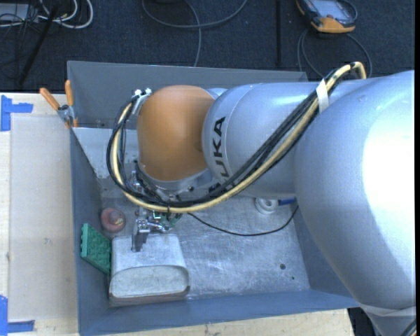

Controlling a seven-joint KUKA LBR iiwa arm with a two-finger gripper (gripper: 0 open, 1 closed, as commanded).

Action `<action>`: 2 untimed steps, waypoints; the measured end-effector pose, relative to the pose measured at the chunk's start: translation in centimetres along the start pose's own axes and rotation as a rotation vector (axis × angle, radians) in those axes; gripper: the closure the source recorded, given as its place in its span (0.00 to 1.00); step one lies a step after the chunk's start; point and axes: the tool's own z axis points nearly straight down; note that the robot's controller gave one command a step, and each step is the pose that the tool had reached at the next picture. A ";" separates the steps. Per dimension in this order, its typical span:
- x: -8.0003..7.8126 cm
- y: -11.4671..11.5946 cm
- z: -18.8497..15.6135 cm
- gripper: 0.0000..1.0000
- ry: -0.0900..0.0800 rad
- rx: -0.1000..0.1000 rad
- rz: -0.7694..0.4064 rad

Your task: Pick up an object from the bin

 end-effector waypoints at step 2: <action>-4.2 -7.5 3.5 0.00 -0.020 -0.003 -0.232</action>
Offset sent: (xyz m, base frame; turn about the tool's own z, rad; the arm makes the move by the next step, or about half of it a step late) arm 0.0273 -0.0574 -0.0697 -0.2305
